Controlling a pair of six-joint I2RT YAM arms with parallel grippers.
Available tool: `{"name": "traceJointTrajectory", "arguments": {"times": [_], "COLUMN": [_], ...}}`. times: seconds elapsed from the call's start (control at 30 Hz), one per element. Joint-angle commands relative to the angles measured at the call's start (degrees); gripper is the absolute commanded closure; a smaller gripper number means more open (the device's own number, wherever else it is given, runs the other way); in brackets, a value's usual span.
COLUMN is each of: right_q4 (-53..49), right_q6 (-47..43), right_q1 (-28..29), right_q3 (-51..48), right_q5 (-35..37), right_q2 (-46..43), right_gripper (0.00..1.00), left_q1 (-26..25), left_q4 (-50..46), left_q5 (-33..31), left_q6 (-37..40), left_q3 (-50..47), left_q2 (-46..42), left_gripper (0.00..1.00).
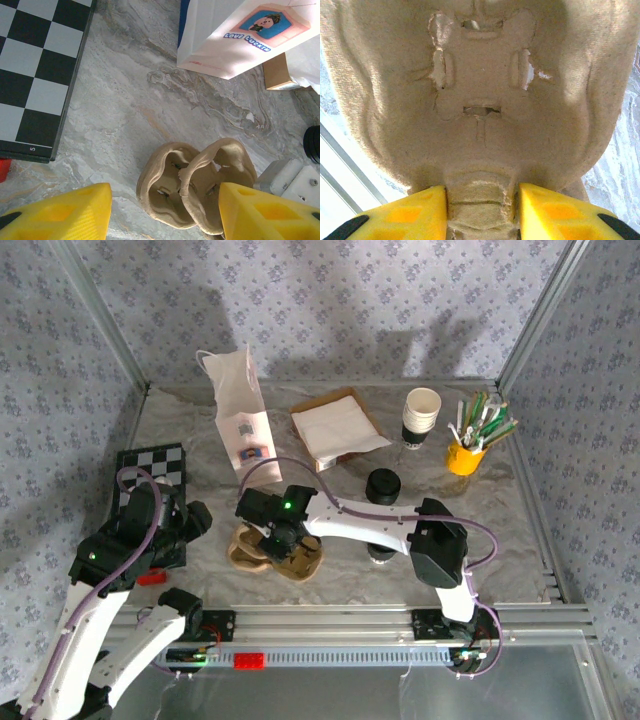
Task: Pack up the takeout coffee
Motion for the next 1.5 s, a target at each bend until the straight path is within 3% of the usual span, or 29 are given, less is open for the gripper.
{"name": "traceJointTrajectory", "arguments": {"times": [0.0,0.37,0.6,0.93,1.2,1.47], "right_q4": [-3.6,-7.4,-9.2,-7.4,-7.8,-7.9], "right_q6": [0.3,4.6,8.9,11.8,11.1,11.1], "right_q1": [0.5,-1.6,-6.2,-15.4,-19.3,-21.1], "right_q3": [2.1,3.1,1.0,-3.9,-1.7,-0.3], "right_q5": [0.4,-0.4,-1.5,-5.8,-6.7,-7.4], "right_q2": [0.0,-9.4,-17.0,-25.6,-26.7,-27.0], "right_gripper": [0.61,0.63,0.63,0.64,0.64,0.64], "left_q1": [0.4,0.4,0.4,4.2,11.3,12.3], "left_q4": [-0.2,-0.1,1.1,12.5,19.0,21.3], "left_q5": [-1.1,-1.5,-1.8,-4.9,3.7,9.3], "left_q6": [0.0,6.1,14.6,24.1,24.7,25.4], "left_q3": [1.5,13.5,29.9,39.7,43.3,46.4], "left_q2": [-0.7,5.3,19.2,36.9,47.9,55.0], "left_gripper": [0.42,0.41,0.34,0.26,0.26,0.34]}}
